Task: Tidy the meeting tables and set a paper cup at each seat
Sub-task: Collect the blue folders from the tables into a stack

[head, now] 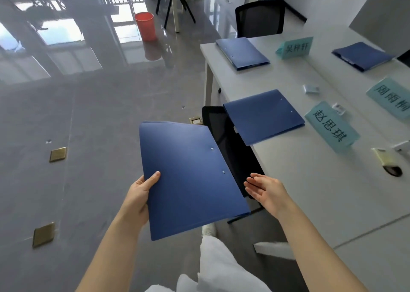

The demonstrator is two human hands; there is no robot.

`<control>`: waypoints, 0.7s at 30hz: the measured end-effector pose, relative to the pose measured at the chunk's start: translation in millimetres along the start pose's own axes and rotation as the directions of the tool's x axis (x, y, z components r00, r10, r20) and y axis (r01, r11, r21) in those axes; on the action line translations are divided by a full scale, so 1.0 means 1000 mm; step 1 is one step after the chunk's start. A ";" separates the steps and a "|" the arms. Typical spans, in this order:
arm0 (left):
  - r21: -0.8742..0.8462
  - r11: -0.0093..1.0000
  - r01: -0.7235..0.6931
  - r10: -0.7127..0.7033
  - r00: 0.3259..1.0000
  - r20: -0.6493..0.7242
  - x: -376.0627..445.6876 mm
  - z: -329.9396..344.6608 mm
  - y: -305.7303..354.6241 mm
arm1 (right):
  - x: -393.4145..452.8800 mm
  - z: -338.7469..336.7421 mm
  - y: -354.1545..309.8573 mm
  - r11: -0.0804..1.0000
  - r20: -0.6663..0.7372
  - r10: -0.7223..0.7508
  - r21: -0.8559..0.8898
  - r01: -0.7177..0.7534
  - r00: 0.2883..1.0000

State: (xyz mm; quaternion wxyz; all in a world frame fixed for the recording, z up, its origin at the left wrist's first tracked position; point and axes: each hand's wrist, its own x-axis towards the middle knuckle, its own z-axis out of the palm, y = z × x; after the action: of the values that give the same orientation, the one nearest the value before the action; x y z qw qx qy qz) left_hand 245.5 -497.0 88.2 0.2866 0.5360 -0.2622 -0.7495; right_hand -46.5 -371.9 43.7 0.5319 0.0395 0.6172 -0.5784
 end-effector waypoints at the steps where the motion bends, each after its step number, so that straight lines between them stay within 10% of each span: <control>1: -0.001 1.000 -0.003 0.003 1.000 -0.009 0.011 0.007 0.009 | 0.016 0.004 -0.012 0.998 -0.010 0.027 0.056 -0.026 1.000; 21: 0.113 0.993 0.046 -0.043 0.999 -0.026 0.213 0.062 0.151 | 0.220 0.052 -0.077 0.677 -0.165 0.454 0.703 -0.219 0.875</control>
State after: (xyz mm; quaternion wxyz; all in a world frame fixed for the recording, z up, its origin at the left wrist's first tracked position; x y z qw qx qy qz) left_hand 153.0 -748.8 72.5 0.2420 0.5659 -0.2889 -0.7333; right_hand -160.8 -561.1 -46.8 0.4708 0.4360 0.4308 -0.6346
